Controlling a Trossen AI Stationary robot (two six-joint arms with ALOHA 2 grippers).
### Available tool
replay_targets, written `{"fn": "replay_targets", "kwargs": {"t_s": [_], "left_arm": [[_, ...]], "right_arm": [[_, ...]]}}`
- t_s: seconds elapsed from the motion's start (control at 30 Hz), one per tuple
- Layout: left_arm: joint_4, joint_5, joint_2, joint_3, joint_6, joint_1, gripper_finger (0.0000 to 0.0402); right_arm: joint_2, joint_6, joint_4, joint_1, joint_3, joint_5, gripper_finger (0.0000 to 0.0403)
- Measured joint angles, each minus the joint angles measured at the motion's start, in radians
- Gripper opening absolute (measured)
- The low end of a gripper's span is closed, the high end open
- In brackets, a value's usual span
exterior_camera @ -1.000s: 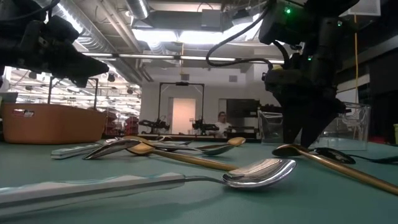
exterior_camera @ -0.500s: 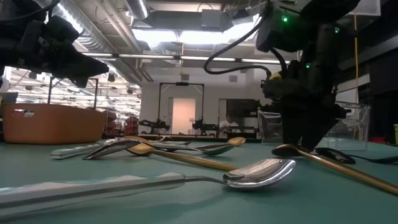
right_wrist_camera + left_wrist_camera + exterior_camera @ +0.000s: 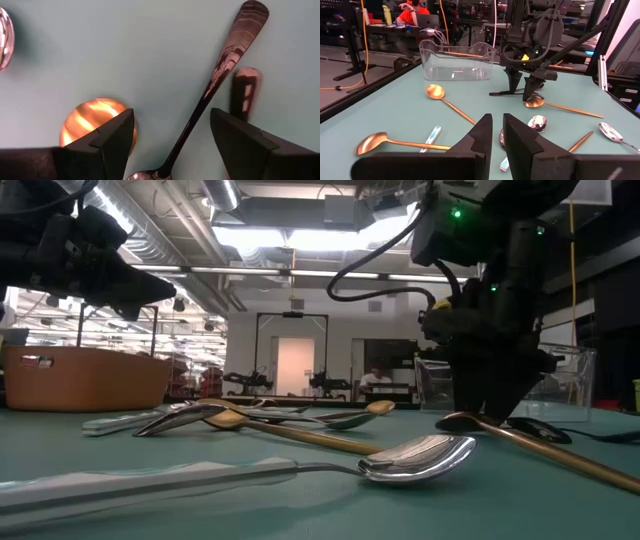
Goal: Sort silverware by color (type)
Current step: Put the black spoon into the transparent bin
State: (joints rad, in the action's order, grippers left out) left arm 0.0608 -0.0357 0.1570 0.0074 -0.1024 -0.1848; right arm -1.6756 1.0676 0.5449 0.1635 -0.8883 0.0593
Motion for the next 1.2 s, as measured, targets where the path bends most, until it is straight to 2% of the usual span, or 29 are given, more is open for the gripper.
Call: {"fn": "replay_targets", "kwargs": {"t_s": [0.3,0.57,0.9,1.2], "left_arm": [[0.0,0.0,0.0,0.0,0.0,0.0,0.0039],[0.0,0.0,0.0,0.0,0.0,0.0,0.0039],[0.0,0.001,0.0,0.0,0.0,0.0,0.0039],[0.0,0.001,0.0,0.0,0.0,0.0,0.0039]], "right_arm": [[0.0,0.0,0.004,0.0,0.0,0.001,0.025],[0.0,0.001,0.015,0.0,0.002,0.015,0.0177],[0.0,-0.002,0.014,0.0,0.002,0.024,0.0117],[0.0,-0.005,0.005,0.0,0.002,0.047,0.0037]]}}
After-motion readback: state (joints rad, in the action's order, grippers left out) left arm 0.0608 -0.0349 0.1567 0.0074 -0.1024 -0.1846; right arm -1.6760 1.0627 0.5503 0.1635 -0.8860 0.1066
